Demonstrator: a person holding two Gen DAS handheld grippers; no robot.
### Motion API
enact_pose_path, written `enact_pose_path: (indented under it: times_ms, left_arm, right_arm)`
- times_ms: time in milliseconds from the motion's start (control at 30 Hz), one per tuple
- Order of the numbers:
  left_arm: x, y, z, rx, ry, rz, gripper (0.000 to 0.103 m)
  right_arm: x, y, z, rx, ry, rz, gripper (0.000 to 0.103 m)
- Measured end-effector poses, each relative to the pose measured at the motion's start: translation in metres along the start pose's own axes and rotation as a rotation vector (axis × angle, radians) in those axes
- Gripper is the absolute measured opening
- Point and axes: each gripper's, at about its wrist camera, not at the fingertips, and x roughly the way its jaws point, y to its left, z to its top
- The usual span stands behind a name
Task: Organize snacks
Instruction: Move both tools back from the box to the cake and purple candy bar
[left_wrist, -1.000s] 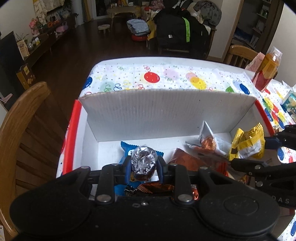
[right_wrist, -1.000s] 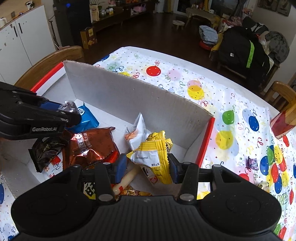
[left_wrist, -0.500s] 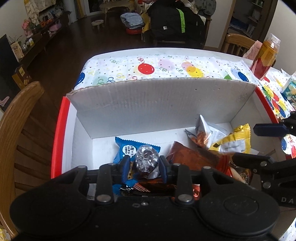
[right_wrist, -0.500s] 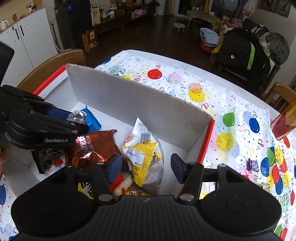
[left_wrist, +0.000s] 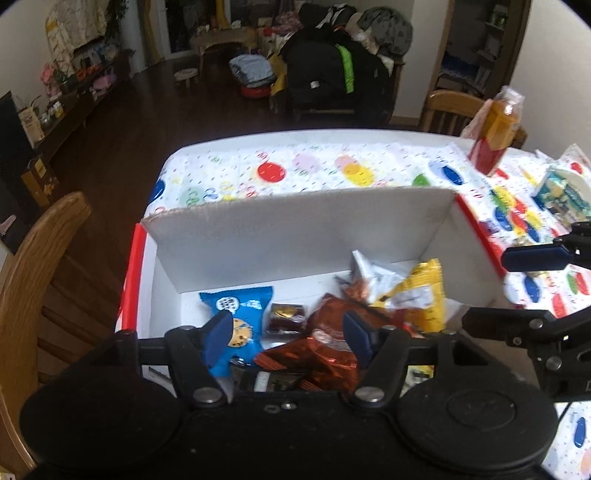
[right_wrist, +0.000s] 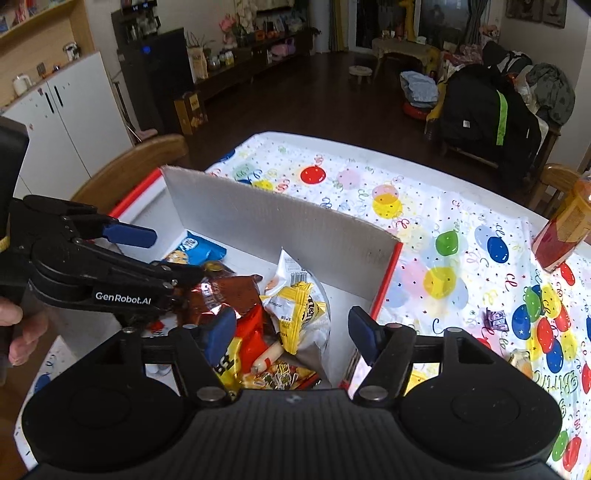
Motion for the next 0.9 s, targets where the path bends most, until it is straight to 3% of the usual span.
enact_pose_path:
  times_ms: [500,800,900]
  left_arm:
    - [-0.061,-0.043,-0.008,0.037,-0.113,-0.079,0.08]
    - [-0.083,-0.089,-0.009,0.076,-0.174,-0.115,0.09]
    - [-0.085,-0.107,-0.009,0.079,-0.184,-0.126,0.098]
  right_arm:
    - [-0.07,-0.014,-0.025,0.041,-0.084,0.055,0.081]
    - [-0.107,-0.053,-0.055,0.067,-0.113,0.044,0.081]
    - [-0.116,-0.073,-0.065,0.084,-0.117,0.034,0.081]
